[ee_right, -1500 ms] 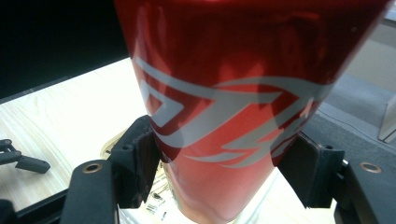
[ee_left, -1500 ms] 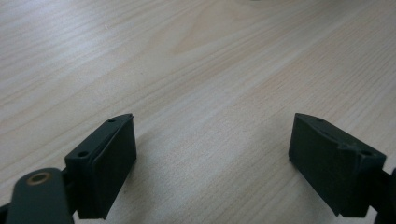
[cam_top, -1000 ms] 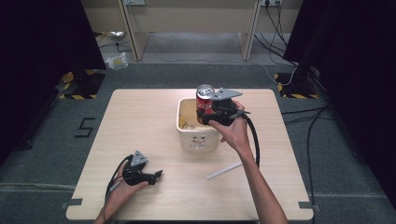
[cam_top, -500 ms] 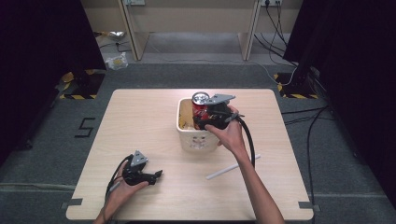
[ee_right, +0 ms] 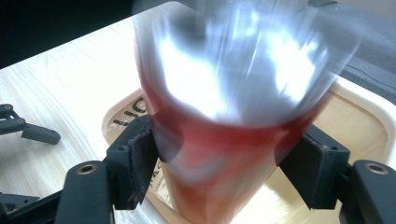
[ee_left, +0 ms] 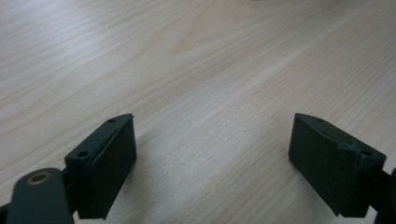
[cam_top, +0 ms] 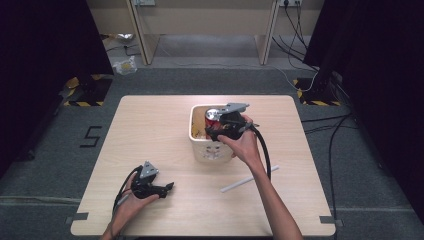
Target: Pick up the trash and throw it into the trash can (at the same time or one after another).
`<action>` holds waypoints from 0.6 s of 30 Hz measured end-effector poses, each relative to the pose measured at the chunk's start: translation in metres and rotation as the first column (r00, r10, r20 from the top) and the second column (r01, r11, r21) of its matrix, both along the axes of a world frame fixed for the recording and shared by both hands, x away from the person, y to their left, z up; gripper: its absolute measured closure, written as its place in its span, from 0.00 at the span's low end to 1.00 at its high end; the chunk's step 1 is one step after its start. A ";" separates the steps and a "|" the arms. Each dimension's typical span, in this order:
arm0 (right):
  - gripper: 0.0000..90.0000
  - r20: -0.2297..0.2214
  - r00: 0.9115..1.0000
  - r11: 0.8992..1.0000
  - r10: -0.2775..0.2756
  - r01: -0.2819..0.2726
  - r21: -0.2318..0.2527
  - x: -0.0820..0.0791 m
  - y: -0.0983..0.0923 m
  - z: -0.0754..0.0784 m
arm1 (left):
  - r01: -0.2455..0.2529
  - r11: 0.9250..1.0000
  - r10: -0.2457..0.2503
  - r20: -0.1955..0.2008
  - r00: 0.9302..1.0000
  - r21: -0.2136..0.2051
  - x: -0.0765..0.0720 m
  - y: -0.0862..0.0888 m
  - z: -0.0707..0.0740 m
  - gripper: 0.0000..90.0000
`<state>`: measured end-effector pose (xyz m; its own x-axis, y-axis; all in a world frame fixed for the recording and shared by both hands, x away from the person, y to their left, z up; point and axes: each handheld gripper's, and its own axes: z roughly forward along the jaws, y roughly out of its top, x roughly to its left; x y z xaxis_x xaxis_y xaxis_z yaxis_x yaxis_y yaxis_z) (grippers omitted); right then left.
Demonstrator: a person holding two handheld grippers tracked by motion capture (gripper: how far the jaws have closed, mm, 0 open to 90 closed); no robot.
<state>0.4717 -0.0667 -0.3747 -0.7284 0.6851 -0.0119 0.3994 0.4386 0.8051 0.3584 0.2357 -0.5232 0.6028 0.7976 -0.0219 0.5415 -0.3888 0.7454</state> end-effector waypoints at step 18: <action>0.25 0.091 0.994 0.997 -0.063 0.058 0.056 -0.021 -0.038 0.030 | 0.000 1.000 0.000 0.000 1.000 -0.001 0.000 0.000 0.000 0.16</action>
